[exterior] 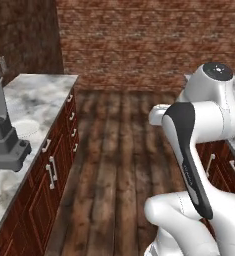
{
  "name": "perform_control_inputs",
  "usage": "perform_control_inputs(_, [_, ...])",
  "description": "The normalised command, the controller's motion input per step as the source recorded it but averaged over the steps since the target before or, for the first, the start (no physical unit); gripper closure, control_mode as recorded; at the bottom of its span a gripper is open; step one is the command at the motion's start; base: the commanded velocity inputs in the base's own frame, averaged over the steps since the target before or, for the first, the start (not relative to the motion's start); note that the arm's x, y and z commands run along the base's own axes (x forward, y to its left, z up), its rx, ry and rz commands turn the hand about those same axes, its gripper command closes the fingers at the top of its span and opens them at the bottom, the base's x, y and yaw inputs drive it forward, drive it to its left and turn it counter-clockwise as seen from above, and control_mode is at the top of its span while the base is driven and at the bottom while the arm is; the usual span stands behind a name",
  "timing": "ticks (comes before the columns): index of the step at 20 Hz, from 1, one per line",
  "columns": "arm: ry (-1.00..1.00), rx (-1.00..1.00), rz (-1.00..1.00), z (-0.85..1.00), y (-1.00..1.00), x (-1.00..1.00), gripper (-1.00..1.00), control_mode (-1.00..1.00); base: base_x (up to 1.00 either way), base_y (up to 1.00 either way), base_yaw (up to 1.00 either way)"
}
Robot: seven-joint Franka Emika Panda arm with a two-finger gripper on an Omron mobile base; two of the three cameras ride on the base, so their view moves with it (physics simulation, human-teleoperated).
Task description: Pick the two tangerines from the fridge and place them on the plate next to the blender to make a fruit smoothie.
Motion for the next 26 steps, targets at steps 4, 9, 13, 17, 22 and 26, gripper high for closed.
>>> perform_control_inputs(4, [0.00, 0.00, 0.00, 0.00, 0.00, 0.00, 1.00, 1.00, 1.00, 0.20, 0.03])
perform_control_inputs(9, [0.00, 0.00, 0.00, 0.00, 0.00, 0.00, 1.00, 1.00, 1.00, 0.22, 0.25])
perform_control_inputs(13, [0.00, 0.00, 0.00, 0.00, 0.00, 0.00, 1.00, 1.00, 1.00, 0.00, 0.58])
perform_control_inputs(17, [0.00, 0.00, 0.00, 0.00, 0.00, 0.00, 1.00, 1.00, 0.98, -0.04, 0.73])
perform_control_inputs(22, [0.00, 0.00, 0.00, 0.00, 0.00, 0.00, 1.00, 1.00, 0.84, -0.14, 0.81])
perform_control_inputs(26, [0.00, 0.00, 0.00, 0.00, 0.00, 0.00, 1.00, 1.00, 0.68, -0.13, 0.86])
